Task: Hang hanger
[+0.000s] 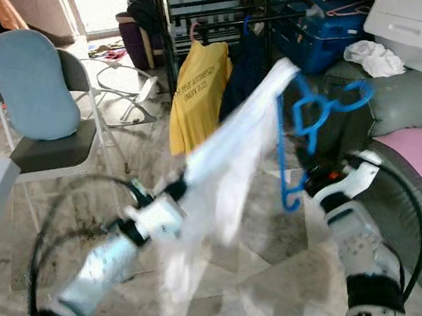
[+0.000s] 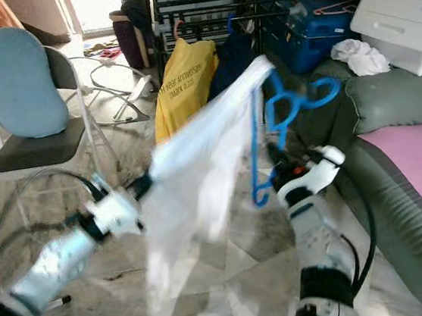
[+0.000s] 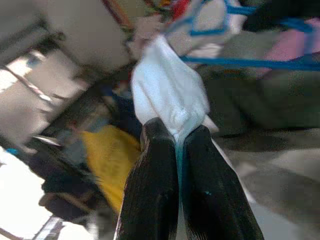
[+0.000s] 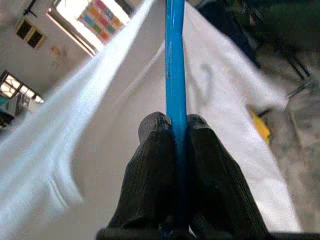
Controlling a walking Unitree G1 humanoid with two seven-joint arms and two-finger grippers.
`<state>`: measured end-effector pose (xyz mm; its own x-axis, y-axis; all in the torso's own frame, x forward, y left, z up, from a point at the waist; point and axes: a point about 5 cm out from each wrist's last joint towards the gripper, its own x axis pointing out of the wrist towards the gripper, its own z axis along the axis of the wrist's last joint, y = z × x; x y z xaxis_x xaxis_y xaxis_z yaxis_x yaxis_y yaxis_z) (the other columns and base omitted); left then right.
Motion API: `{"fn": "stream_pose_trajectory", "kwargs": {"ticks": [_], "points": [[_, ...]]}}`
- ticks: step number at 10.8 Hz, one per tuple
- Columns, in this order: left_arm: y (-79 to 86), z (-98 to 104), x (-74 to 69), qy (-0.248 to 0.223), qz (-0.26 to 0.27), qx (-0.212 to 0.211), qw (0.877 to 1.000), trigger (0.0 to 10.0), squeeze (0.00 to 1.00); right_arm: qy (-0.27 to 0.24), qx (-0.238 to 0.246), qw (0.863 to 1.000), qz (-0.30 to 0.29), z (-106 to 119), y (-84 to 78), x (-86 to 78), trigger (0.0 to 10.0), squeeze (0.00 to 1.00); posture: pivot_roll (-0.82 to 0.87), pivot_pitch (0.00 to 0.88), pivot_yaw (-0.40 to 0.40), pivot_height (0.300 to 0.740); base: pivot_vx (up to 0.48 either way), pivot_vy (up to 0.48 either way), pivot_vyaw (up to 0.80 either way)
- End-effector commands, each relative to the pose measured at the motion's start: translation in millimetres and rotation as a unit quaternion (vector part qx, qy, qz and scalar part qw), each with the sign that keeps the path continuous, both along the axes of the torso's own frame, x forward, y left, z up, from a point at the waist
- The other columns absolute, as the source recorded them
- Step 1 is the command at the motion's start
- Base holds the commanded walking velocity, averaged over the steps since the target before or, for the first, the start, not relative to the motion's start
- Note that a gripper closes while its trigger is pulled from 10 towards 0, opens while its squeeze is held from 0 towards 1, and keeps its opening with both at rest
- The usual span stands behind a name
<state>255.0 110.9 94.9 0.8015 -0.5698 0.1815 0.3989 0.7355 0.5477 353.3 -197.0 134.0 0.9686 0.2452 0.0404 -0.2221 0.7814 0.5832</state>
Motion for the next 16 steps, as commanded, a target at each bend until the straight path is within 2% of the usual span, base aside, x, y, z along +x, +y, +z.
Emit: {"fn": "stream_pose_trajectory", "kwargs": {"ticks": [1,3,4,5,6,7,8,9,10,11,13,15,16], "points": [[4.8,-13.8,-7.5,0.029,-0.010,0.009,0.999,10.0,0.00,-0.035,0.000,0.999,-0.018,19.7,-2.7,8.7,10.0,0.00,-0.08,0.000,0.110,0.740,0.000,0.000,0.00],[14.0,-52.8,-26.1,0.112,-0.009,0.046,0.993,10.0,0.00,-0.069,0.032,0.996,-0.045,42.9,-6.5,19.7,10.0,0.00,-0.08,0.000,0.111,0.740,0.000,0.000,0.00],[18.1,-64.9,-32.3,0.139,0.001,0.060,0.988,10.0,0.00,-0.083,0.033,0.996,-0.030,52.0,-2.3,20.5,10.0,0.00,-0.09,0.000,0.110,0.740,0.000,0.000,0.00],[21.8,-65.7,-30.6,0.141,0.023,0.053,0.988,10.0,0.00,-0.092,-0.018,0.995,0.015,51.4,6.1,15.7,10.0,0.00,-0.09,0.000,0.107,0.740,0.000,0.000,0.00],[33.8,-57.4,-14.2,0.127,0.065,0.039,0.989,10.0,0.00,-0.085,-0.125,0.986,0.070,35.7,10.4,5.5,10.0,0.00,-0.09,0.000,0.105,0.740,0.000,0.000,0.00],[44.6,-46.1,2.6,0.109,0.094,0.034,0.989,10.0,0.00,-0.066,-0.220,0.968,0.104,17.9,8.1,-3.2,10.0,0.00,-0.09,0.000,0.104,0.740,0.000,0.000,0.00],[51.8,-33.4,13.6,0.082,0.109,0.034,0.990,10.0,0.00,-0.039,-0.265,0.954,0.133,2.3,5.3,-9.9,10.0,0.00,-0.09,0.000,0.105,0.740,0.000,0.000,0.00],[58.7,-9.7,29.8,0.046,0.116,0.028,0.992,10.0,0.00,-0.009,-0.340,0.927,0.159,-19.1,-1.2,-20.0,10.0,0.00,-0.10,0.000,0.109,0.740,0.000,0.000,0.00],[59.8,13.2,43.9,0.011,0.111,0.027,0.993,10.0,0.00,0.008,-0.367,0.914,0.172,-31.6,-3.9,-27.0,10.0,0.00,-0.10,0.000,0.116,0.740,0.000,0.000,0.00],[58.8,24.2,50.2,-0.002,0.107,0.025,0.994,10.0,0.00,0.014,-0.375,0.909,0.183,-37.7,-3.3,-30.3,10.0,0.00,-0.10,0.000,0.120,0.740,0.000,0.000,0.00],[58.5,45.9,61.3,-0.014,0.111,-0.009,0.994,10.0,0.00,0.047,-0.393,0.888,0.235,-59.6,-0.1,-43.8,10.0,0.00,-0.09,0.000,0.129,0.740,0.000,0.000,0.00],[62.5,45.3,64.9,0.043,0.131,-0.082,0.987,10.0,0.00,0.066,-0.419,0.868,0.259,-75.8,-2.0,-54.3,10.0,0.00,-0.09,0.000,0.132,0.740,0.000,0.000,0.00],[63.9,49.3,65.6,0.057,0.136,-0.121,0.982,10.0,0.00,0.079,-0.438,0.857,0.260,-83.0,-5.3,-57.6,10.0,0.00,-0.09,0.000,0.131,0.740,0.000,0.000,0.00]]}}
